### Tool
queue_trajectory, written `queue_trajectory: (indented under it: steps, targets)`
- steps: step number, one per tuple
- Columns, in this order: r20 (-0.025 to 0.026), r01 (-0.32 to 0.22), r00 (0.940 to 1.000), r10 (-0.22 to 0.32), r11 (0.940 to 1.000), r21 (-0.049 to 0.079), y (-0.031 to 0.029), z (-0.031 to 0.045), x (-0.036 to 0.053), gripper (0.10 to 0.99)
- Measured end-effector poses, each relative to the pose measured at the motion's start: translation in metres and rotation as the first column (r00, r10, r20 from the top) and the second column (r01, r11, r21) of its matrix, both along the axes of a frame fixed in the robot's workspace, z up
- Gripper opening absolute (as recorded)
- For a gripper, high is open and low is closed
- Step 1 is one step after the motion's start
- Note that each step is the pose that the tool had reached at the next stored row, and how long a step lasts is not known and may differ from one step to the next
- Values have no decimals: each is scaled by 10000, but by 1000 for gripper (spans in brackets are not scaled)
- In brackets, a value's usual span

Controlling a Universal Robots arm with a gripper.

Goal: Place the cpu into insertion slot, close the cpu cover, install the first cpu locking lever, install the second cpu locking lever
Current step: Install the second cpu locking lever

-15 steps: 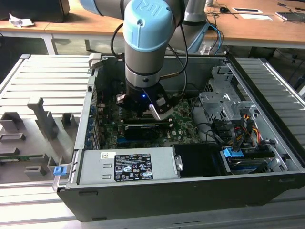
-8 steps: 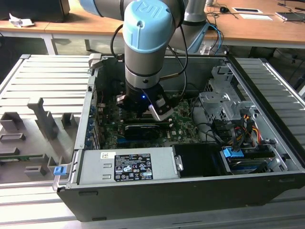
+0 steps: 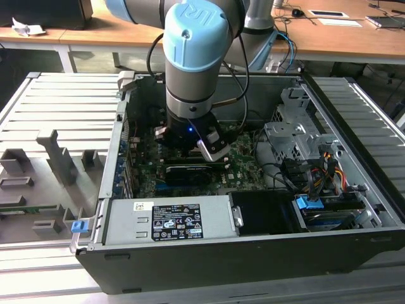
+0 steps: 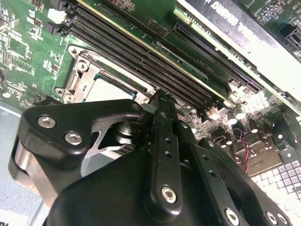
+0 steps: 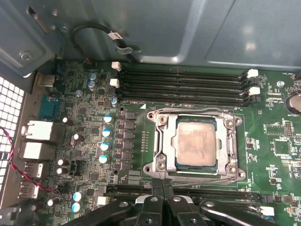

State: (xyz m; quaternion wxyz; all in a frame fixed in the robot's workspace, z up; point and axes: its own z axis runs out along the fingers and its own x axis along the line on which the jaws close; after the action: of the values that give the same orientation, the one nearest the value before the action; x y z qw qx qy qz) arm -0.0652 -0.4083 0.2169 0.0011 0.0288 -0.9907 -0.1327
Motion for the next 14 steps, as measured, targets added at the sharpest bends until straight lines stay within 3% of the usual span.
queue_trajectory:
  steps: [12,14]
  targets:
    - [0,1,10000,-1,10000,5,-2,-38,-6,106]
    - [0,5,10000,-5,10000,54,-16,-46,-7,106]
